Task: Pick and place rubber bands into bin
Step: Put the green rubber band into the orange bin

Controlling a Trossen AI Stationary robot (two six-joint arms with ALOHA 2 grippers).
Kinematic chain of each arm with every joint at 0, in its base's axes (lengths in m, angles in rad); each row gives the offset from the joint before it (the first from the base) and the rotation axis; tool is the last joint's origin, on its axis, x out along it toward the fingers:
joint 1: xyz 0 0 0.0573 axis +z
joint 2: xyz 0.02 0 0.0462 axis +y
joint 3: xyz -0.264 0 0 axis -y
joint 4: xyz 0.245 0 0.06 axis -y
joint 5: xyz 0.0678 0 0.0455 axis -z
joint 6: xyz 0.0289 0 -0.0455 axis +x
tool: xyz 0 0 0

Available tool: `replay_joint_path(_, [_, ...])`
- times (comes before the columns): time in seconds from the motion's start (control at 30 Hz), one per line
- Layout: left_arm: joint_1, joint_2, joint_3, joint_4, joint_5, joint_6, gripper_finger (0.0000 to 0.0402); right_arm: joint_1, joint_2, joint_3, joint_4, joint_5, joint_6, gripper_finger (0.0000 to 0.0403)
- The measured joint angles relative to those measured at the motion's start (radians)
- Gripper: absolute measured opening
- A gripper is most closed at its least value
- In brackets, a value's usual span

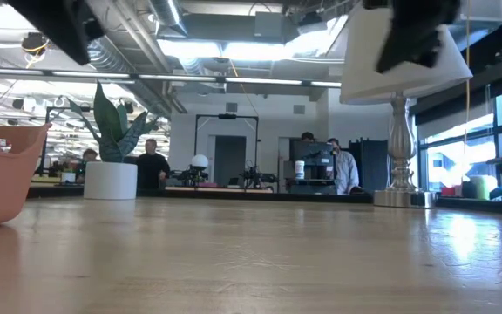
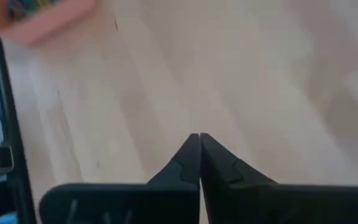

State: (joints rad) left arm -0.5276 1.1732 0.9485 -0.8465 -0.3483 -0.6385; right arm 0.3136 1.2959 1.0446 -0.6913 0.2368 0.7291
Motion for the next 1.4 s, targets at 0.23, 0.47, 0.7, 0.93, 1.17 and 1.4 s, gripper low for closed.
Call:
replay_joint_path(0.23, [0.086, -0.009, -0.055, 0.199, 0.079, 0.28, 0.0002, 0.195, 0.115, 0.08, -0.21, -0.002, 0.302, 0.0001])
replay_joint_path(0.47, [0.142, -0.032, -0.15, 0.374, 0.191, 0.346, 0.0002, 0.37, 0.292, 0.216, -0.387, -0.095, 0.282, 0.0001])
replay_joint_path(0.7, [0.167, -0.031, -0.157, 0.403, 0.197, 0.345, 0.0003, 0.443, 0.42, 0.217, -0.403, -0.149, 0.228, 0.0028])
replay_joint_path(0.93, [0.17, -0.031, -0.157, 0.481, 0.193, 0.338, 0.0003, 0.449, 0.464, 0.144, -0.319, -0.155, 0.102, 0.008])
replay_joint_path(1.17, [0.17, -0.03, -0.157, 0.507, 0.186, 0.292, 0.0003, 0.456, 0.461, 0.015, -0.165, -0.166, 0.026, 0.0114])
replay_joint_path(1.4, [0.17, -0.03, -0.157, 0.508, 0.186, 0.255, 0.0001, 0.462, 0.454, -0.085, -0.03, -0.234, 0.018, 0.0109])
